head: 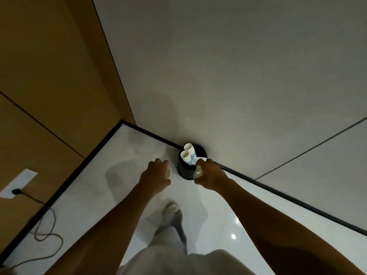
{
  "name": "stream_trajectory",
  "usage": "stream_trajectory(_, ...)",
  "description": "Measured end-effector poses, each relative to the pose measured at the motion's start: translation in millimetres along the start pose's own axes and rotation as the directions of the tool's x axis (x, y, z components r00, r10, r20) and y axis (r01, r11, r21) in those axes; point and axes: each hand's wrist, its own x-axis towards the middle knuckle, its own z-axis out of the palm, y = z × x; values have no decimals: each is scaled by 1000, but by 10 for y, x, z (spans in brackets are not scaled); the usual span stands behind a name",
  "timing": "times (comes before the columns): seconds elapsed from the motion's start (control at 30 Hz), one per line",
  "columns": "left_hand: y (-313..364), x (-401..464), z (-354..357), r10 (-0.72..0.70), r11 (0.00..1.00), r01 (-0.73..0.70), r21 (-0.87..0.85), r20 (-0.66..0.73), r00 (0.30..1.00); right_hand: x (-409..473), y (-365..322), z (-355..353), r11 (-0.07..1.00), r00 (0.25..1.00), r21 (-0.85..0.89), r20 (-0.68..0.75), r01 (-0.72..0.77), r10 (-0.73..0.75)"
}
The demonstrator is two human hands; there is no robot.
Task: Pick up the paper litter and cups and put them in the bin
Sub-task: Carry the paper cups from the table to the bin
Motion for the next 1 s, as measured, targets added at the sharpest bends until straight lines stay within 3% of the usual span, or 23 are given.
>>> stream_trajectory(0.3,15,1383,-491,-78,994,80,-75,34,996,1416,-58,-815,994,995,-100,91,44,-35)
stream_trajectory(0.47,21,1921,-476,-218,955,217,-204,16,976,2229,44,-1046,979,978,-166,191,116,-84)
stream_trajectory(0.7,274,2460,-90,-475,793,459,-402,65,878,3287,220,-1079,904,913,-250,312,347,-264)
stream_trajectory(1.0,380,3271,640,-634,625,575,-527,87,769,4282,649,-551,871,854,-259,438,418,-280)
